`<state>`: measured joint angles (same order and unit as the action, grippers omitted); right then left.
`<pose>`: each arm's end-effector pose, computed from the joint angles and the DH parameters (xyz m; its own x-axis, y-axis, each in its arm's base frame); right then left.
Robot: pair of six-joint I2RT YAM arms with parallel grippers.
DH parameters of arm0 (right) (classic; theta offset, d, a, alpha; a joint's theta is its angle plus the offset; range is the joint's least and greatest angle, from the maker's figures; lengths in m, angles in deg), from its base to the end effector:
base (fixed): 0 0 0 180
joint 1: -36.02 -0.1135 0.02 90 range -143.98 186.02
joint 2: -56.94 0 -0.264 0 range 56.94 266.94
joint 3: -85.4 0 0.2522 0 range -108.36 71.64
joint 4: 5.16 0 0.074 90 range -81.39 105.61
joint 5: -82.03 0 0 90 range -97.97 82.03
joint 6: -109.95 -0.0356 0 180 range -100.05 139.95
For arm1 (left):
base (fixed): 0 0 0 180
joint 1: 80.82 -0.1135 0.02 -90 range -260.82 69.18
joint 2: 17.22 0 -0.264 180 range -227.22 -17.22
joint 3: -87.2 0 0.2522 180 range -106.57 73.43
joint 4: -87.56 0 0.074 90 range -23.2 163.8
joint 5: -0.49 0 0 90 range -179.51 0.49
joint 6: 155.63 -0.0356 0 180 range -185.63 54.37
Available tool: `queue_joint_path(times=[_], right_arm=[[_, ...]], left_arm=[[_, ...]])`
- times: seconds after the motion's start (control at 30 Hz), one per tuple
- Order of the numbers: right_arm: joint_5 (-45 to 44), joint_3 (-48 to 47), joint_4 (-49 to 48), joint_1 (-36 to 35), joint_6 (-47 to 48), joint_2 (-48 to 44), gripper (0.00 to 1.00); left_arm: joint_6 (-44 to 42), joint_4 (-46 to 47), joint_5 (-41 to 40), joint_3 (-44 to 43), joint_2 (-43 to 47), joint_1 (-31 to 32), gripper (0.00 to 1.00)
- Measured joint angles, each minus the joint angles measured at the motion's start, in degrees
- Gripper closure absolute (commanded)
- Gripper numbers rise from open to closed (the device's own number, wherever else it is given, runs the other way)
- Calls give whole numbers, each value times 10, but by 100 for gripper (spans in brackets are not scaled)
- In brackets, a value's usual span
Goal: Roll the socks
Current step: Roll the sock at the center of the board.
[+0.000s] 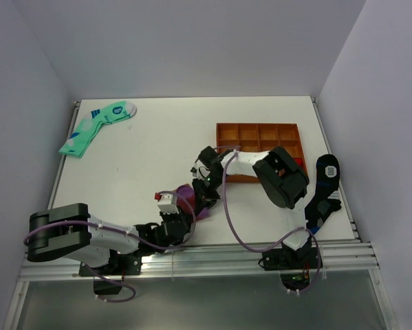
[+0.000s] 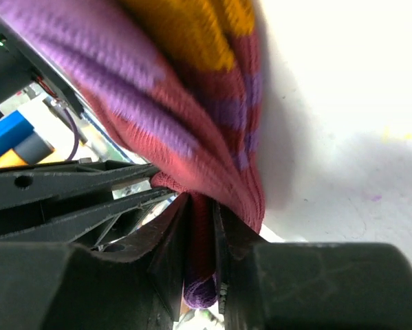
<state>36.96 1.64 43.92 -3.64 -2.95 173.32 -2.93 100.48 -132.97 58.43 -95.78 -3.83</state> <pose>0.2642 0.2517 0.1159 -0.9081 -0.3950 0.1390 -0.1921 0.6879 0.6999 0.0712 -0.1994 0.1197 -0.5803 -0.3535 -0.7337 0.1475 0.8403 -0.5216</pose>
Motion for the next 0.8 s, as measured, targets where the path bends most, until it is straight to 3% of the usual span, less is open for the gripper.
queue_joint_path(times=[0.6, 0.8], right_arm=[[-64, 166, -307, 1, -58, -123, 68], [-92, 202, -369, 2, -71, -161, 66]], left_arm=[[51, 61, 73, 38, 10, -47, 100], [61, 61, 85, 36, 5, -55, 99]])
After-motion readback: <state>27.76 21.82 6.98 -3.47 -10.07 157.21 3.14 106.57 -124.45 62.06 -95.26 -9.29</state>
